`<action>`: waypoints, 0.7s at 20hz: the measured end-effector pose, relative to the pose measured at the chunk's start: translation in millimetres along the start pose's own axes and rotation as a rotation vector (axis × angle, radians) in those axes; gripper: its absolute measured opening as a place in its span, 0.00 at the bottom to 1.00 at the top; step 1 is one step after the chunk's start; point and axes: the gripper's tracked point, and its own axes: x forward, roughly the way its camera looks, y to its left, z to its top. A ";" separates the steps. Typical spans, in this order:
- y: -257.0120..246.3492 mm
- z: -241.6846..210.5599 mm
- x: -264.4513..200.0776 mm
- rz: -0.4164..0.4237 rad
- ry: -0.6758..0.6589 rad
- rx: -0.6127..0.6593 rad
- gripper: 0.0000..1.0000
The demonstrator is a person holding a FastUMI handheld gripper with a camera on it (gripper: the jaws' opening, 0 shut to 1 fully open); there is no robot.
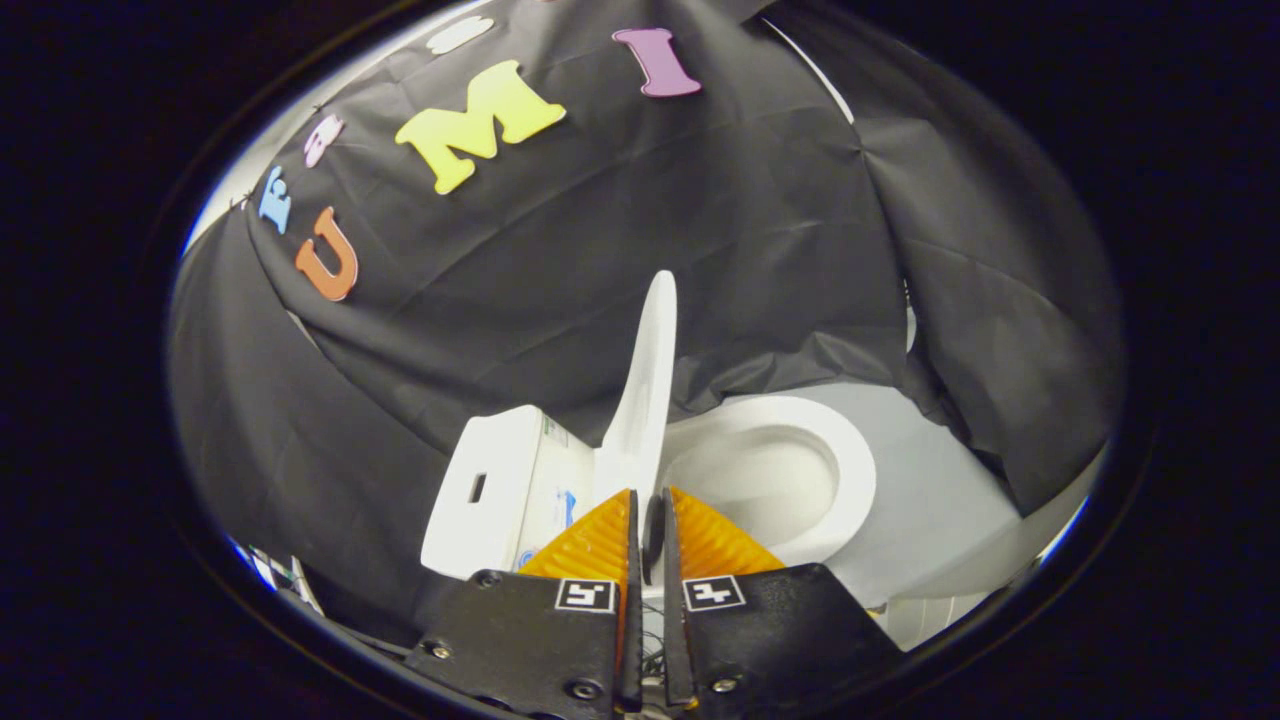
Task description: Open the toilet lid.
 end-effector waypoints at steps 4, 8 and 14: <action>22.2 -1.4 -2.4 0.016 0.002 -0.030 0.12; 43.7 -2.7 -3.8 0.030 -0.004 -0.056 0.13; 72.5 -5.1 -4.2 0.022 -0.010 -0.129 0.15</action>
